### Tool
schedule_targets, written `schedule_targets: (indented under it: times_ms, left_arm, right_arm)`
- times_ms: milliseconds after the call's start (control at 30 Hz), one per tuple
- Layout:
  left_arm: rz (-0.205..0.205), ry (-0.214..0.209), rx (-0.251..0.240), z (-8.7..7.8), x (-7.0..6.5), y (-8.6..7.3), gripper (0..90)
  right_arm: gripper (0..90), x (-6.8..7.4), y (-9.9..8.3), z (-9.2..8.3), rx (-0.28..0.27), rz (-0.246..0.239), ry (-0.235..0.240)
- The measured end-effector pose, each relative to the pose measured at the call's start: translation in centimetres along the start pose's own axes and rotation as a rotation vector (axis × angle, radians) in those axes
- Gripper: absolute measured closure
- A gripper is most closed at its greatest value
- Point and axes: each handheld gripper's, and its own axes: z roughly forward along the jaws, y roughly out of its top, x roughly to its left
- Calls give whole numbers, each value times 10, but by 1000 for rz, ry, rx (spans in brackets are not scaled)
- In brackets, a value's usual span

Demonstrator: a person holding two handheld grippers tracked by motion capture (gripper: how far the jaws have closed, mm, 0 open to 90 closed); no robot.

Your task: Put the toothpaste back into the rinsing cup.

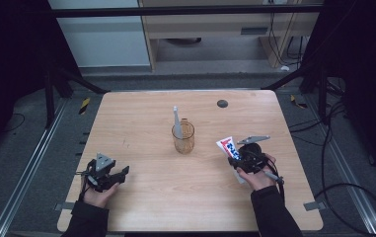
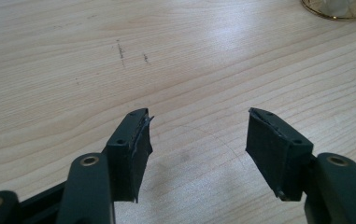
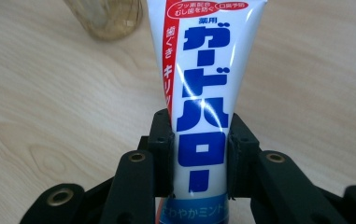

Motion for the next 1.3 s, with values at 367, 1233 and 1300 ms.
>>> schedule_targets:
  times_ms: [367, 1233, 1300]
  left_arm:
    - [0, 2, -2, 0, 1, 0, 391]
    - [-12, 17, -13, -1, 3, 0, 396]
    - [-13, 18, -13, -1, 3, 0, 396]
  right_arm:
    - [694, 12, 38, -14, -204, 29, 31]
    - [694, 34, 84, 2, -525, 109, 11]
    - [694, 35, 86, 3, -533, 110, 17]
